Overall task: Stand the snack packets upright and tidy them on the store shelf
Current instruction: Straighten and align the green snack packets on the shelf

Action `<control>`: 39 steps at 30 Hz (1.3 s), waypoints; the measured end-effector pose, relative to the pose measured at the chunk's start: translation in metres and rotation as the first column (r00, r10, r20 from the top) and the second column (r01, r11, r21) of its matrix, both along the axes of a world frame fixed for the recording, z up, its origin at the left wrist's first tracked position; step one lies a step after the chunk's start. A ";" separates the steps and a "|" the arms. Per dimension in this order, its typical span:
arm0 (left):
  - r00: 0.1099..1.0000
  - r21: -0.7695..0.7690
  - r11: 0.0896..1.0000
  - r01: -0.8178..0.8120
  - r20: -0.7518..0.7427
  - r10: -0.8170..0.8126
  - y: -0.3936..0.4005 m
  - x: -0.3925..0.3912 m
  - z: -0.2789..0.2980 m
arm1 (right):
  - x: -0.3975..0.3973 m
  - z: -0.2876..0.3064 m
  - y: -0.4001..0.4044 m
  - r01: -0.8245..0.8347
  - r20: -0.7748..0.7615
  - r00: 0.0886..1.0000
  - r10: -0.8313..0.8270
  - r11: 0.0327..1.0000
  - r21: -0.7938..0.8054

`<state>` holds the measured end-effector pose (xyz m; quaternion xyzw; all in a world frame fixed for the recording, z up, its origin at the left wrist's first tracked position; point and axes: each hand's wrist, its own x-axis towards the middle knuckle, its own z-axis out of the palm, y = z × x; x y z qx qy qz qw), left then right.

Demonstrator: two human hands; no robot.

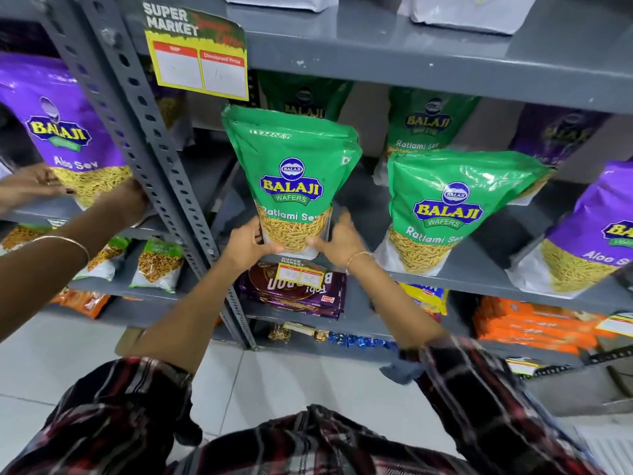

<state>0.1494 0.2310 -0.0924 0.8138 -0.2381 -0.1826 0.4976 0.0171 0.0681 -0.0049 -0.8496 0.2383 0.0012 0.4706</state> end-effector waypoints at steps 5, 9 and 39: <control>1.000 0.017 1.000 0.000 0.003 0.000 0.001 0.000 0.000 | -0.026 0.112 -0.002 0.270 0.352 0.936 -0.026 0.697 -0.665; 1.000 0.051 0.999 -0.012 0.002 0.012 0.001 0.001 0.000 | -0.002 0.143 -0.007 0.185 0.266 0.963 0.038 0.626 -0.757; 0.999 0.085 0.996 -0.010 0.035 0.007 0.004 -0.018 0.018 | 0.000 0.139 -0.029 0.017 0.208 0.925 0.319 0.513 -0.858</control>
